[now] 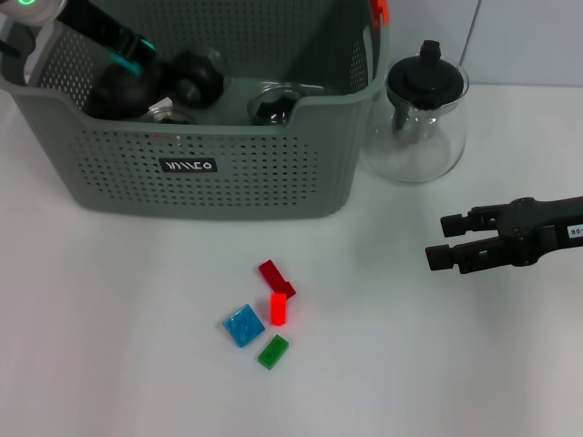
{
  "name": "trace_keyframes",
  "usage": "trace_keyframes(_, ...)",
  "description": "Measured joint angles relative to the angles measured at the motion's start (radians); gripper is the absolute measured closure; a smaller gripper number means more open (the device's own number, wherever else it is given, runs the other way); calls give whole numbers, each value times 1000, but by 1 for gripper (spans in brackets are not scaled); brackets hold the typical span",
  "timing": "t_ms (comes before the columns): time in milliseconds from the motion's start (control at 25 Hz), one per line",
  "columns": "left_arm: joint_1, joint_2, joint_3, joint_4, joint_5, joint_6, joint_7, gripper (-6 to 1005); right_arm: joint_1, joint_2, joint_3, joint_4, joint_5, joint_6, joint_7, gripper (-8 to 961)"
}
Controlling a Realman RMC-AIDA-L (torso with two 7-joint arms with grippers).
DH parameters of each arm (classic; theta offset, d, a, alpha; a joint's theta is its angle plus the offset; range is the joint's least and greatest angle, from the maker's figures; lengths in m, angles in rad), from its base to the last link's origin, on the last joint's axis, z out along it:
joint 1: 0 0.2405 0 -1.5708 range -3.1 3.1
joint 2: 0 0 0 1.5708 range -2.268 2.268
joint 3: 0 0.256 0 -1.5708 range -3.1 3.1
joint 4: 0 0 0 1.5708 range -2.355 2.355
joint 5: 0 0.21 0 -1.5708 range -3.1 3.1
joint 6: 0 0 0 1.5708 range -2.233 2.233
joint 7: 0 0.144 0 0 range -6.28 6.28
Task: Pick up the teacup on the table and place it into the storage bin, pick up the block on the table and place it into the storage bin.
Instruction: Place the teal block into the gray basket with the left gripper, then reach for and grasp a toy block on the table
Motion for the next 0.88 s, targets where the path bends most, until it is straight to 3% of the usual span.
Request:
trace_keyframes(360,3,-9,14,19,4,-3,3,434,-4,-1,0,-2,0,0,-1,8)
trace_keyframes(520,37,-20,-12,122,-54,23,13,352,-7,-2,0,-1,0,0,-8,8)
trace_keyframes(640,96,-36,-60,267,-223,112,64,239,-9,-2,0,1,1,0,-10,8)
trace_keyframes(680,131,-41,-94,332,-358,189,113,201,-9,-2,0,1,1,0,-11,8)
trace_keyframes(840,238,-43,-167,409,-775,452,294,201,-10,-3,0,4,1,4,-16,8)
trace_keyframes(880,247,-43,-167,409,-798,471,307,201,-11,-3,1,4,1,5,-17,8)
